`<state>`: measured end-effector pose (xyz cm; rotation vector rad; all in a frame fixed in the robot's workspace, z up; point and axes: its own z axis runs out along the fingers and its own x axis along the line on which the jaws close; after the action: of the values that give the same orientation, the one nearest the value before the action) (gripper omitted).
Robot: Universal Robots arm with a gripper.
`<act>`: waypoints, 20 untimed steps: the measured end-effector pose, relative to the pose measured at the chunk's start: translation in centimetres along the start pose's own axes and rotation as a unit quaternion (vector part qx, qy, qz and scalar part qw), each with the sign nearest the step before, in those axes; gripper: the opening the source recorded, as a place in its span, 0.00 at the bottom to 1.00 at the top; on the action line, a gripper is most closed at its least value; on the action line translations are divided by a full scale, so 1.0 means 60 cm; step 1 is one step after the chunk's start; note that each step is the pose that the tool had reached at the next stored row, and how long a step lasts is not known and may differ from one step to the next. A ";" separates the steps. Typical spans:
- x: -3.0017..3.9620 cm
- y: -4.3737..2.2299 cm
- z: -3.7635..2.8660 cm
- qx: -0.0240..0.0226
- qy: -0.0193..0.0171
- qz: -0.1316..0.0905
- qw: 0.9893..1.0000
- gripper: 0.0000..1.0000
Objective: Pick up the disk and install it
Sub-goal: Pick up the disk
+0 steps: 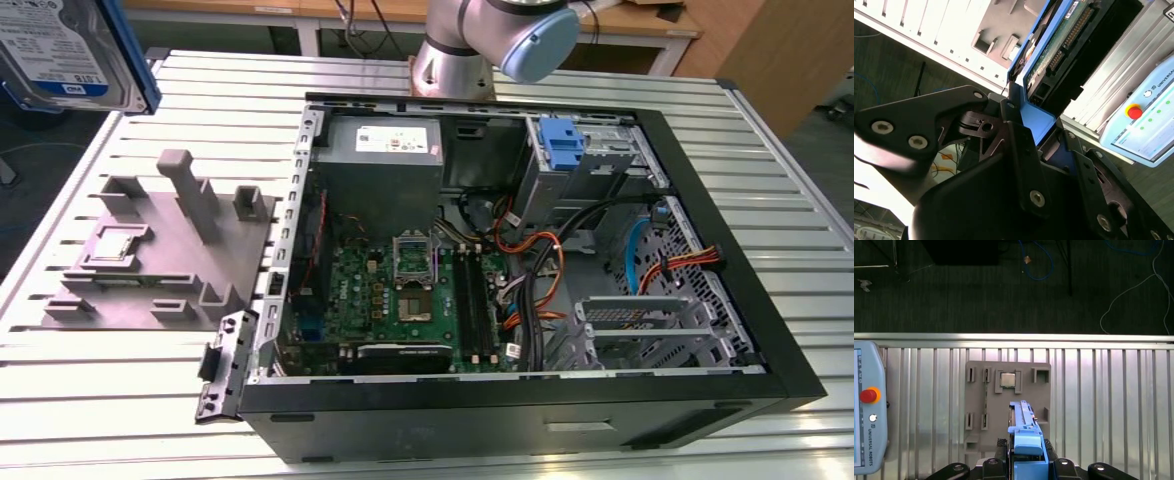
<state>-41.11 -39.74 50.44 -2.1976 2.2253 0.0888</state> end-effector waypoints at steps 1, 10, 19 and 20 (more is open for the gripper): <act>0.000 0.000 0.000 0.000 0.000 0.000 1.000 0.37; 0.005 -0.003 0.000 0.000 0.000 0.000 1.000 0.37; 0.006 -0.007 0.000 0.000 0.000 0.000 1.000 0.37; 0.006 -0.008 0.000 0.000 0.000 0.000 1.000 0.37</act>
<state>-40.65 -40.11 50.43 -2.1974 2.2252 0.0888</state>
